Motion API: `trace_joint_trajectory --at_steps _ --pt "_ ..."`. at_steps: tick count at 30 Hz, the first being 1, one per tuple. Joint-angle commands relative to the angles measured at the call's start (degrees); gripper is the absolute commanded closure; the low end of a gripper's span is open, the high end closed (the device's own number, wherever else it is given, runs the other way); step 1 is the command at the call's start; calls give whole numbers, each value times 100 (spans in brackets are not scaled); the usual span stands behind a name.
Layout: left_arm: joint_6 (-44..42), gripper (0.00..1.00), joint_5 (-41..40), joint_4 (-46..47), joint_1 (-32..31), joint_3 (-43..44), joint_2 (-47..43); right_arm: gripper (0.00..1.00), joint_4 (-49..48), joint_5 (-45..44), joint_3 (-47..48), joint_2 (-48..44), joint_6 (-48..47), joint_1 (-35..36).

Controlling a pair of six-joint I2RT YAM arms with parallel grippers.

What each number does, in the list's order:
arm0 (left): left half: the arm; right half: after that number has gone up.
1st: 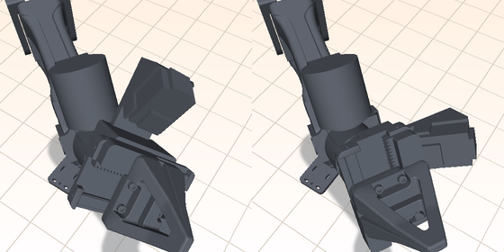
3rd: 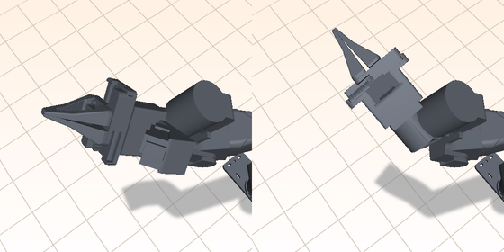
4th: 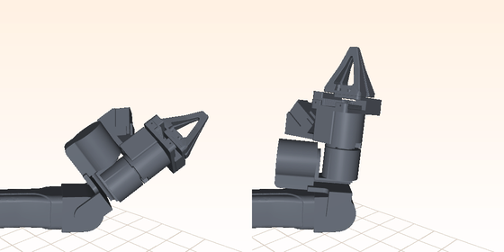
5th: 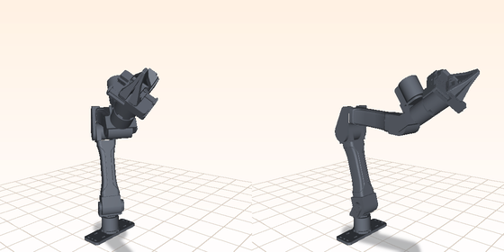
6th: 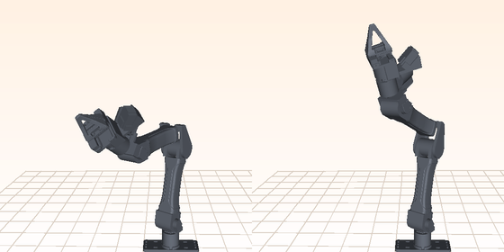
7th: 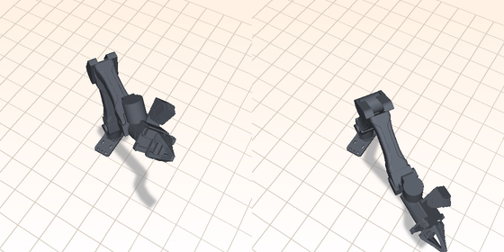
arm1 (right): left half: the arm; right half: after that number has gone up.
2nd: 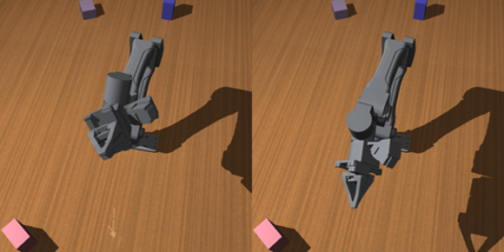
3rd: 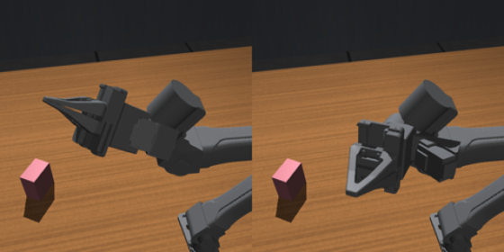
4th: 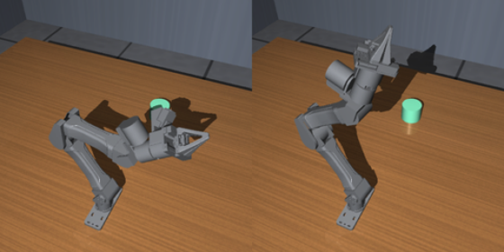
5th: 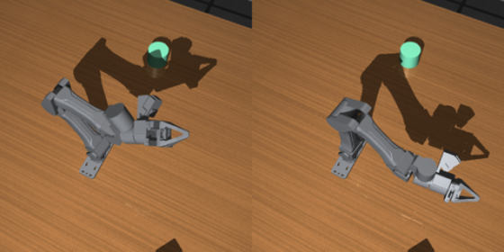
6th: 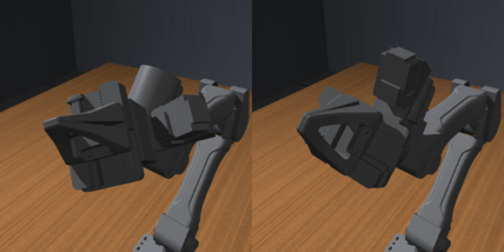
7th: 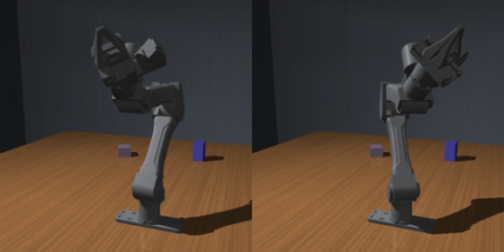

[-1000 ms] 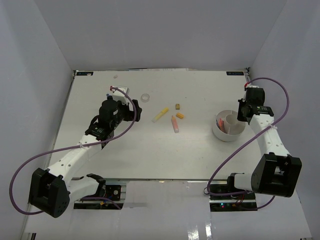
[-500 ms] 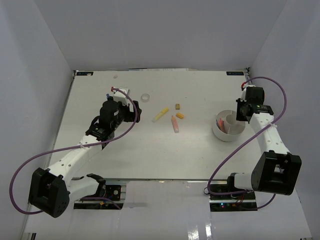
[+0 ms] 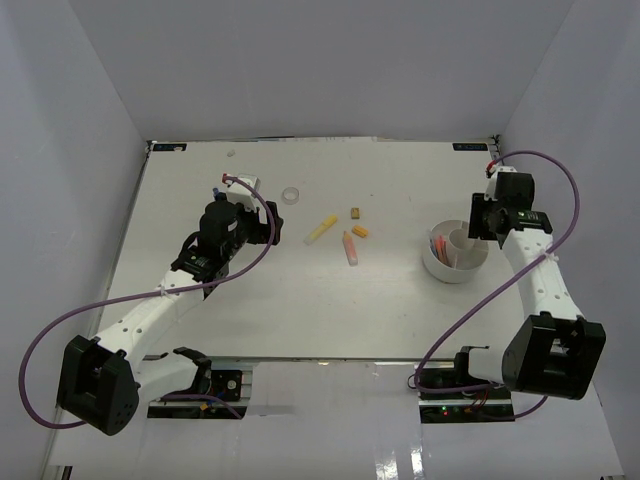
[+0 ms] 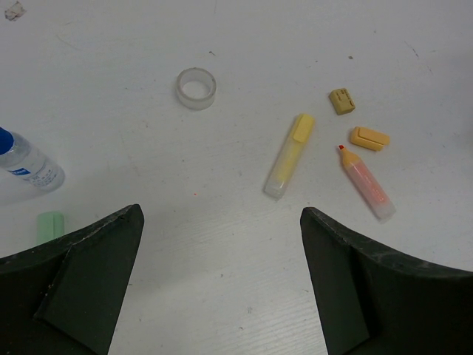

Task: Sort the stationery into containers
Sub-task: Place the stationery in the storage box, then pick up the stationery from the center of the board.

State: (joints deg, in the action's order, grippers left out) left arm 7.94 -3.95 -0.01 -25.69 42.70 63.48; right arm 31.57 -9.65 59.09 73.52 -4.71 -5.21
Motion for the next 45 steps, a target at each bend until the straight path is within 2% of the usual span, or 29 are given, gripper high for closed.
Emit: trace_joint_trajectory --at_steps 1,4,8,11,17,22,29,41,44,45 --pt "-21 2 -71 27 -32 -7 -47 48 -54 506 550 -434 49 64" --pt "14 2 -63 -130 -32 10 -3 41 -291 1148 709 -566 233 388" --pt "40 2 -211 -157 -32 19 33 36 -599 1001 989 -348 637 1451" --pt "58 2 -361 -192 -32 28 68 34 -661 781 1454 302 1059 2346" --pt "102 2 -440 -219 -32 46 120 30 -591 -80 2368 2040 1657 3192" --pt "111 2 -546 -236 -32 54 138 29 -661 -458 2862 2992 1903 3640" --pt "163 2 -520 -289 -32 90 226 33 -924 -994 3328 4108 2123 3879" --pt "181 2 -476 -280 -32 90 270 42 -1101 -1461 4057 5207 2326 3870" --pt "181 2 -467 -280 -32 81 261 47 -1101 -1443 4137 5374 2378 3844" --pt "181 2 -476 -280 -32 90 270 51 -1101 -1452 4163 5410 2378 3835"
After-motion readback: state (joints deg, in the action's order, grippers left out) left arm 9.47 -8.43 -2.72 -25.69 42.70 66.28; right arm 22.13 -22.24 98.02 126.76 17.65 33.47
